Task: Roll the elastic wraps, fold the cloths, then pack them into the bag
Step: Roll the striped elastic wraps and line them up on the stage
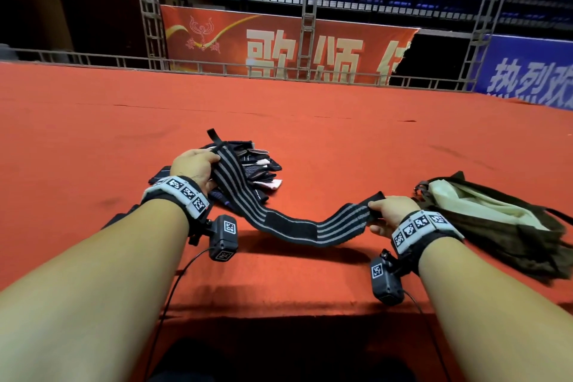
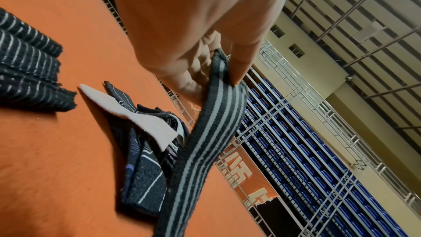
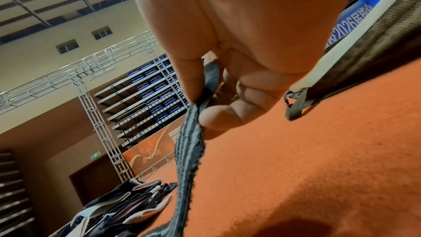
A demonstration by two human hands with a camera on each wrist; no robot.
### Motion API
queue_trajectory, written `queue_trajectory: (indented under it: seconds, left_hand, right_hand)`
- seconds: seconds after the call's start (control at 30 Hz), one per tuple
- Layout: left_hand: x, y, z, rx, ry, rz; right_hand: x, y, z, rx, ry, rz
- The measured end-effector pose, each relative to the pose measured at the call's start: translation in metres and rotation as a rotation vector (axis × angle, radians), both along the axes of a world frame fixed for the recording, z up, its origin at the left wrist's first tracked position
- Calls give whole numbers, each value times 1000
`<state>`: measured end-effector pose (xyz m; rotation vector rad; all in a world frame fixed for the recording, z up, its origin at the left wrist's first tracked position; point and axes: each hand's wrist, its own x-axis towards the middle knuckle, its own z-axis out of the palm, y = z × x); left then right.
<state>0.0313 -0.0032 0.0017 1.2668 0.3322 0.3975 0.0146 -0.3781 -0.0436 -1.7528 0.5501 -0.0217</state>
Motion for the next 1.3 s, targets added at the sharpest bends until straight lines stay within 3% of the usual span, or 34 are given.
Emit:
queue_trajectory:
  seconds: [0.37,0.8,1.03,1.17,1.3]
  left_hand:
    - [-18,6,13,13,35,-106]
    - [-38,6,27,-121,158,-225]
    - [-33,4,32,-221,18,-133]
    - [-27,14,29,-116,10,-124]
    - [-22,29,18,102,113,2]
  right_hand:
    - [-7,15,8,-144,-105,20]
    - [-26,30,32,123,-129,101]
    - [-32,34,31,169,-113,194]
    - [-32,27,28,187,-149,222]
    - [-25,14,23,106,-165,115]
